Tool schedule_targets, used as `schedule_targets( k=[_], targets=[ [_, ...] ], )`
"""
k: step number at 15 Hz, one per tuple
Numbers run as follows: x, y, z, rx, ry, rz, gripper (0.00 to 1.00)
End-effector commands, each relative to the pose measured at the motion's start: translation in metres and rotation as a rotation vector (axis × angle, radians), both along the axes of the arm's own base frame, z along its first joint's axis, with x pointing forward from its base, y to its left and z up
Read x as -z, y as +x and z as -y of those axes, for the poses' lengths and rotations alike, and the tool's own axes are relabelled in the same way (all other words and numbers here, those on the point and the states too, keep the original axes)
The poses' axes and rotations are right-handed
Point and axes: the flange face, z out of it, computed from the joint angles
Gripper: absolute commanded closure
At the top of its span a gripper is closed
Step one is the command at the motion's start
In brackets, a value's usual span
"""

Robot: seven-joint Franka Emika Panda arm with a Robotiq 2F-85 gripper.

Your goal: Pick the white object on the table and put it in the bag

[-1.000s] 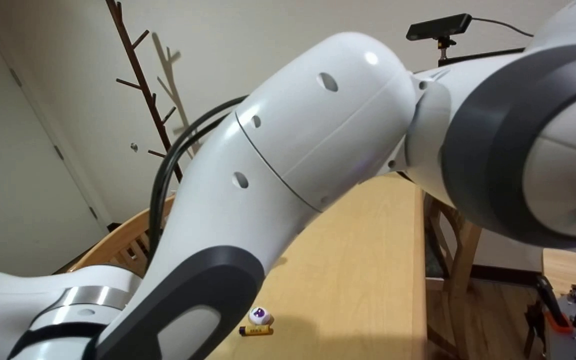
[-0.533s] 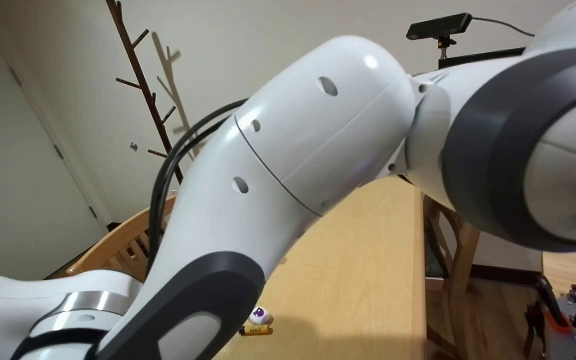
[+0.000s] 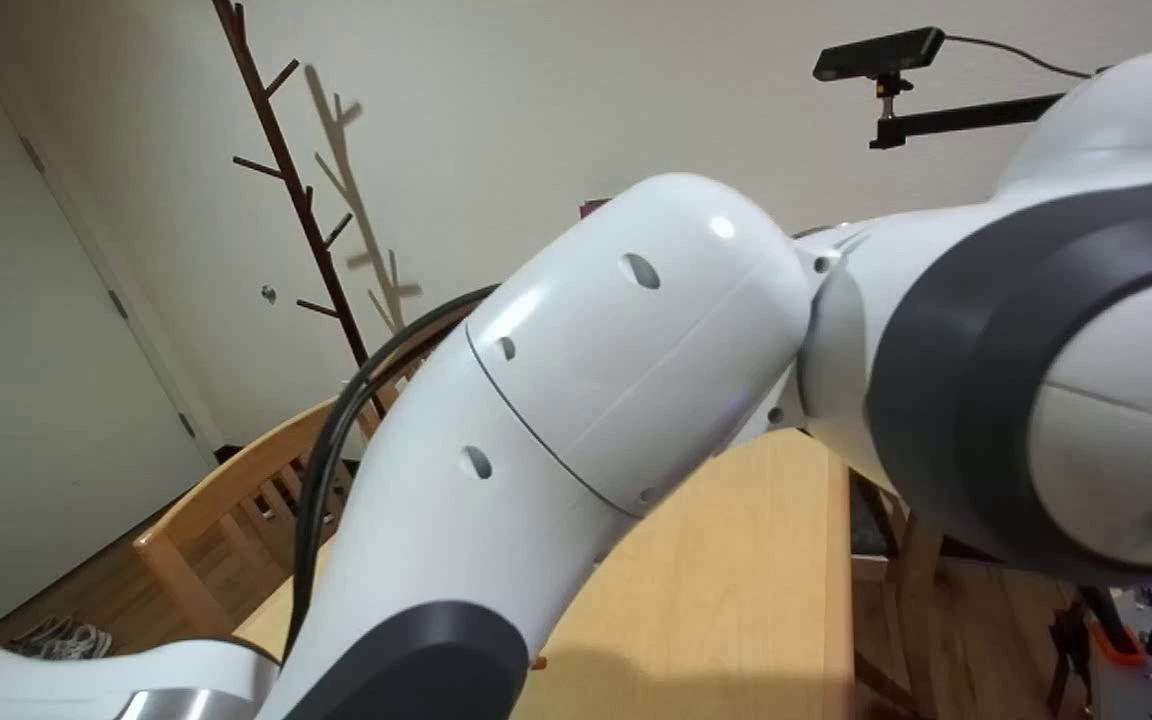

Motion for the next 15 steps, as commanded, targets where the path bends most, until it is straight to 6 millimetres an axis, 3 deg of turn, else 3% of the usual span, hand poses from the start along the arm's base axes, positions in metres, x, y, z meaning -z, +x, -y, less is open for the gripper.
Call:
schedule_targets(
  k=[1,7,12,15],
  targets=[
    [0.000,-0.008,-0.015,-0.182,0.032,-0.070,0.75],
    [0.006,-0.038,-0.040,-0.488,0.034,-0.165,0.75],
    [0.028,-0.077,-0.065,-0.744,0.030,-0.250,0.75],
    [0.040,-0.092,-0.069,-0.828,0.002,-0.298,0.75]
  ],
)
